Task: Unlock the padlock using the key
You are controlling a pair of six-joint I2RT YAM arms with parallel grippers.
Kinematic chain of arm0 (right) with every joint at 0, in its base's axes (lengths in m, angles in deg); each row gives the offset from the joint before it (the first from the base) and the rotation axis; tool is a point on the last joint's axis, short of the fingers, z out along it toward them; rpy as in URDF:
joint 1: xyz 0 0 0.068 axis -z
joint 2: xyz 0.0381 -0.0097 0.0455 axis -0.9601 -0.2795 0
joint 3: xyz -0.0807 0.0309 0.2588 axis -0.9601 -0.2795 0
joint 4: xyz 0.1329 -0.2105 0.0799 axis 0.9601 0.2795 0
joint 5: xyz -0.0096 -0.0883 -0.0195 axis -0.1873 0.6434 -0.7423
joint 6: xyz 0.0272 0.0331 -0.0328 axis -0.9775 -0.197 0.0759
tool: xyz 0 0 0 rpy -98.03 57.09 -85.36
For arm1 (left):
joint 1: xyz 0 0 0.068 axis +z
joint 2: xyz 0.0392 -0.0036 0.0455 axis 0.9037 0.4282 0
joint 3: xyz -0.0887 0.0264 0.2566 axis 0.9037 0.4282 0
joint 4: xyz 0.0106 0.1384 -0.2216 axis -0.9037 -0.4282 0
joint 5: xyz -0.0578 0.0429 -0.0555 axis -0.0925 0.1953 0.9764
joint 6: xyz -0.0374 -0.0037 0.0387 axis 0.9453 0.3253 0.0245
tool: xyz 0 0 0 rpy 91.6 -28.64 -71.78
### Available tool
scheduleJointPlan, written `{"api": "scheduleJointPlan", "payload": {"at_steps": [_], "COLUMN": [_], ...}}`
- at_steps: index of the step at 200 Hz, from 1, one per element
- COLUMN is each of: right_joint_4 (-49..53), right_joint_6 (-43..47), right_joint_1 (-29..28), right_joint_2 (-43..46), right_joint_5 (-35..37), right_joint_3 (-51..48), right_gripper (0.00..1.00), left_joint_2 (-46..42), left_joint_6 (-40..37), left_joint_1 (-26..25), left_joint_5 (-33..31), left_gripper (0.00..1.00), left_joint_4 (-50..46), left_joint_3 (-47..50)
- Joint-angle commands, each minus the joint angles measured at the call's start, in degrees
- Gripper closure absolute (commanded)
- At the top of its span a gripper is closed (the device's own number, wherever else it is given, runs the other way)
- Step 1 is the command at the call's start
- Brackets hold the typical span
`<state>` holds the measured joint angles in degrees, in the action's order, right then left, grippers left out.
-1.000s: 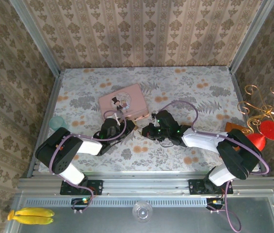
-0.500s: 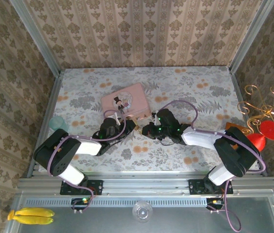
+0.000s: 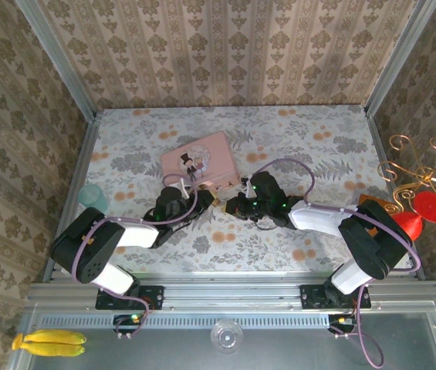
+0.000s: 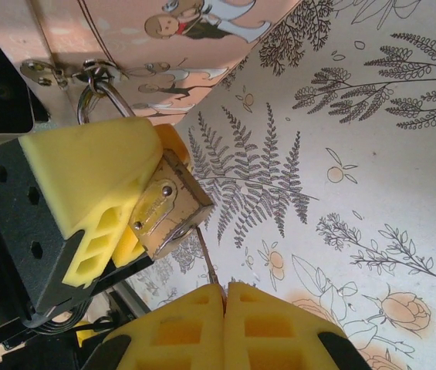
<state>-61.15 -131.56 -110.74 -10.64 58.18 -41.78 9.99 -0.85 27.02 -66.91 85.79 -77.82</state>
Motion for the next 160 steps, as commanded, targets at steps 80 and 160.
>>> {"api": "scheduleJointPlan", "payload": {"at_steps": [80,160], "right_joint_4": [-5.31,-7.32], "right_joint_6": [-1.25,-2.61], "right_joint_1": [0.50,0.50], "right_joint_2": [1.29,1.24], "right_joint_5": [-2.46,-3.34], "right_joint_3": [-1.31,-1.77], "right_gripper": [1.00,1.00], "left_joint_2": [-4.15,-5.97], "left_joint_6": [0.79,1.45], "left_joint_1": [1.09,2.46], "left_joint_5": [2.93,3.72], "left_gripper": [0.93,0.93], "left_joint_4": [6.46,6.93], "left_joint_3": [-0.03,0.31]}}
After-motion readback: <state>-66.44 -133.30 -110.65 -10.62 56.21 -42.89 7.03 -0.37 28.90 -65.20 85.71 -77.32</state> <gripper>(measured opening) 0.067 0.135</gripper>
